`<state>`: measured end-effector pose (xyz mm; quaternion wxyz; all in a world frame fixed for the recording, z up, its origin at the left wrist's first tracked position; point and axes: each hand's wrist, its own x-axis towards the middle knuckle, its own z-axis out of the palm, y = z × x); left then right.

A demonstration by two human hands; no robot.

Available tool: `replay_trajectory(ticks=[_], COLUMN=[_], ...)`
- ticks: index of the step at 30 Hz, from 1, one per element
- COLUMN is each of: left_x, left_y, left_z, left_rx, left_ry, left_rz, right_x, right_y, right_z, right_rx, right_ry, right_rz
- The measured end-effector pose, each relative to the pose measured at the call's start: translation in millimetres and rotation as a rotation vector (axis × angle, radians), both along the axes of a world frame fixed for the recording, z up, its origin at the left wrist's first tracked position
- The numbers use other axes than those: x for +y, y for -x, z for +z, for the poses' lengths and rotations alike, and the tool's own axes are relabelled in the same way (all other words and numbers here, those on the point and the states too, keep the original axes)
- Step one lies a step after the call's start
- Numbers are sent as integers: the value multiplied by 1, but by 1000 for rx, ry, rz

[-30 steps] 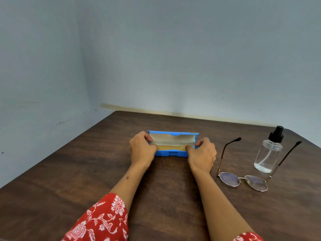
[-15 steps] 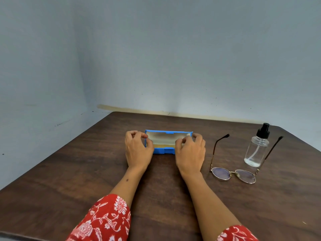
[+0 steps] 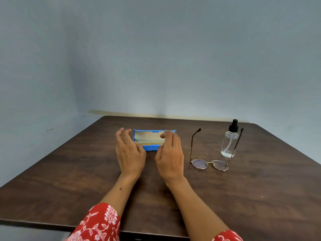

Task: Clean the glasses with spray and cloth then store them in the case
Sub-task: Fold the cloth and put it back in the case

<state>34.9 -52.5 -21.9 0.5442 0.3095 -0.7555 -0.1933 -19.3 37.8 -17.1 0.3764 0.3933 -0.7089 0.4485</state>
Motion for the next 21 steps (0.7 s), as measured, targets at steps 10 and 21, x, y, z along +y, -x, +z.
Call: replay_trajectory(ticks=[10,21], left_x=[38,90], left_y=[1,53], left_z=[11,-6], left_rx=[155,-25], left_ry=[152,-490], left_rz=[-168,-475], right_x=[86,152], right_y=[6,97], right_z=[28,1], right_rx=[152,-659], right_ry=[512,469], right_rz=[-40,-313])
